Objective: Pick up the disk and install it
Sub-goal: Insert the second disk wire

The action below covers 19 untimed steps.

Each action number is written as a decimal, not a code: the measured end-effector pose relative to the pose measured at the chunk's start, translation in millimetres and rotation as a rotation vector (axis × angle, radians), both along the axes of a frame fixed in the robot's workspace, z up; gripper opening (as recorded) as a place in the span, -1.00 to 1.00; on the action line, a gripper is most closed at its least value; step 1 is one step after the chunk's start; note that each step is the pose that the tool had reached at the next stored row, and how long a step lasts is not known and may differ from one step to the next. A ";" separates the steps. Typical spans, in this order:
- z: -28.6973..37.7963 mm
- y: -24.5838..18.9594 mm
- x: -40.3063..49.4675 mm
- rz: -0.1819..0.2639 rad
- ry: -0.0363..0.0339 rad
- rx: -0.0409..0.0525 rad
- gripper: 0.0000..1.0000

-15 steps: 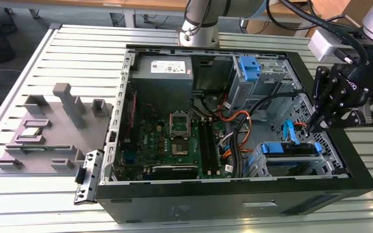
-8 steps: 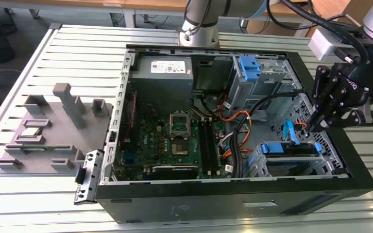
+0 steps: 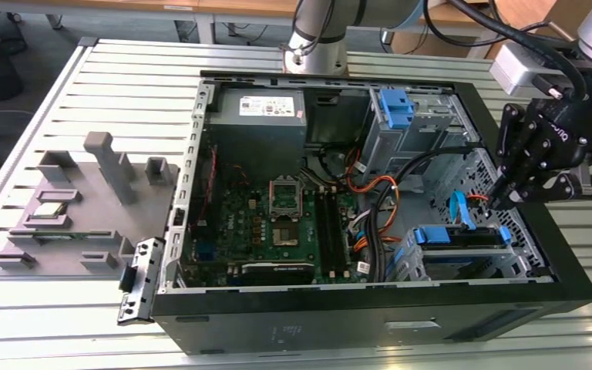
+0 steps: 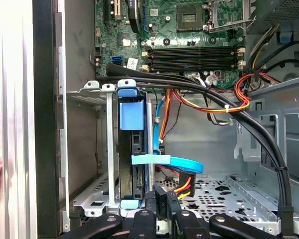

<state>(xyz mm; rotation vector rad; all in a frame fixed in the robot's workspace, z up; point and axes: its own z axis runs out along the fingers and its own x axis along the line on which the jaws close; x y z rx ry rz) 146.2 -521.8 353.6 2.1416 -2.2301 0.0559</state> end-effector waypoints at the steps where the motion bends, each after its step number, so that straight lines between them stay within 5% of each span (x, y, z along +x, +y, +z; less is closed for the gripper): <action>1: 0.0 0.0 0.0 0.000 0.0000 -0.0008 -0.53; 19: 0.0 0.0 0.0 0.000 0.0000 -0.0036 -0.66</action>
